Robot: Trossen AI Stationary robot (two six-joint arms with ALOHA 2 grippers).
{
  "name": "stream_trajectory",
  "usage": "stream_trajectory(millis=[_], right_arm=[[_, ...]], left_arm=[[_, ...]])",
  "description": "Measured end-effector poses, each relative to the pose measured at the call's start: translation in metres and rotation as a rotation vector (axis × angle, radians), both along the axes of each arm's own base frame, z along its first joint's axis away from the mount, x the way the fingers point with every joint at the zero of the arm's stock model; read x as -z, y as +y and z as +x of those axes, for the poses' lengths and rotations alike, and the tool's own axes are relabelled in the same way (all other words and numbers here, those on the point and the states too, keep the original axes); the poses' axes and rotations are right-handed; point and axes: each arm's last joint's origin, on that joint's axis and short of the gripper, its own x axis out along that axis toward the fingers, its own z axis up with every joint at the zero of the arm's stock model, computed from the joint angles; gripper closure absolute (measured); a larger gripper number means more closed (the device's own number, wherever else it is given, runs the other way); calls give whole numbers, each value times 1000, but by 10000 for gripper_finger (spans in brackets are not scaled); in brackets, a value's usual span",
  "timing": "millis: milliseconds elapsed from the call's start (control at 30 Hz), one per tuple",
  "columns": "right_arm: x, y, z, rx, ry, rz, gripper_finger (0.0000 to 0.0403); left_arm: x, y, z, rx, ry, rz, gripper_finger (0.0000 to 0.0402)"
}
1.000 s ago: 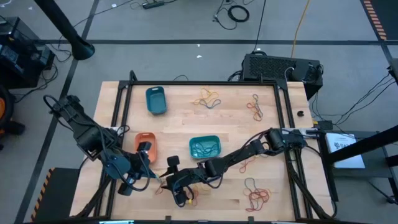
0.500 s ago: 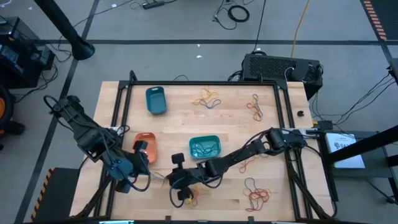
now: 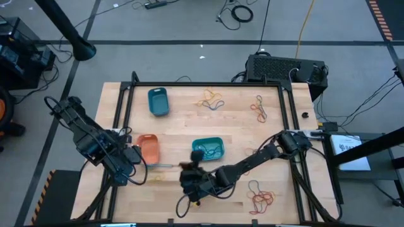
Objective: Sort rubber bands into baskets
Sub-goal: Put the blue rubber band into the green bin
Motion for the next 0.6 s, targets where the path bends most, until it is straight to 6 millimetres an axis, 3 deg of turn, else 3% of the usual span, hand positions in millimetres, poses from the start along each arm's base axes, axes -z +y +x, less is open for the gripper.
stream_trajectory(millis=[300, 433, 600], right_arm=[[-12, 8, -39, 320, -134, -244, 403], [-17, 6, -50, 328, -131, -177, 403], [-9, 0, -37, 242, -12, -37, 402]], left_arm=[[2, -3, -3, 7, 19, -6, 400], [2, -2, -3, 12, 14, 1, 400], [1, 0, 0, 61, -74, 104, 400]])
